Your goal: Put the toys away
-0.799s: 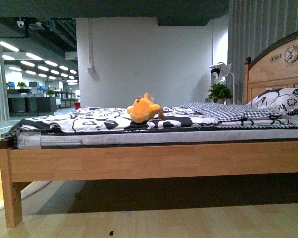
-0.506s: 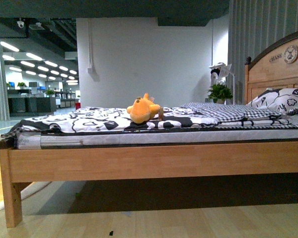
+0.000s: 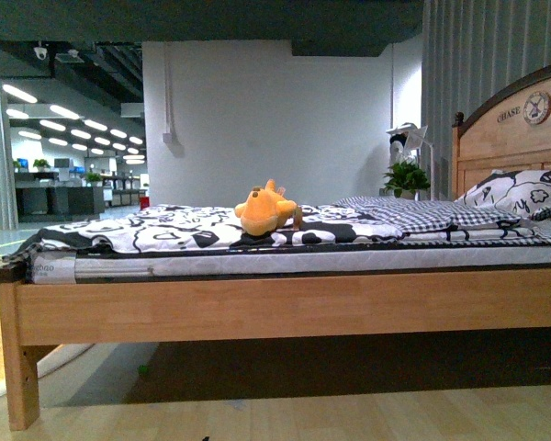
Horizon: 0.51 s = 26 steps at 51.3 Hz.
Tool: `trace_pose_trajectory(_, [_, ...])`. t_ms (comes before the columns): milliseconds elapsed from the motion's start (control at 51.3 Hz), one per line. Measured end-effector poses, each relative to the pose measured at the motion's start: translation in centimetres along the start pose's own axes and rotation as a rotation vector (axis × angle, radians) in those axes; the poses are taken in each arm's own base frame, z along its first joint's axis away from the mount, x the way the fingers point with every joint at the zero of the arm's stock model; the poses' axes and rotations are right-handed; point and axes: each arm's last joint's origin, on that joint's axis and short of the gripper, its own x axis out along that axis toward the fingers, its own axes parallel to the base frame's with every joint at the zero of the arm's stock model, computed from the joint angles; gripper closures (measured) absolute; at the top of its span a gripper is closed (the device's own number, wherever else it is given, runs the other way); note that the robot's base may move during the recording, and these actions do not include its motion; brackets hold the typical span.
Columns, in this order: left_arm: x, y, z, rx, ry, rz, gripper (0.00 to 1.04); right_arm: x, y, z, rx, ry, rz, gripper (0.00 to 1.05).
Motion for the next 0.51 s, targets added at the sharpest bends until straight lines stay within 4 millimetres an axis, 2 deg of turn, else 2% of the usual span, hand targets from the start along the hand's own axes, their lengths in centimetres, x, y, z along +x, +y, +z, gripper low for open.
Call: trace_pose_trajectory(506, [0.00, 0.00, 0.00, 0.000, 0.000, 0.000, 0.06, 0.00, 0.00, 0.00, 0.000, 0.000, 0.000, 0.06])
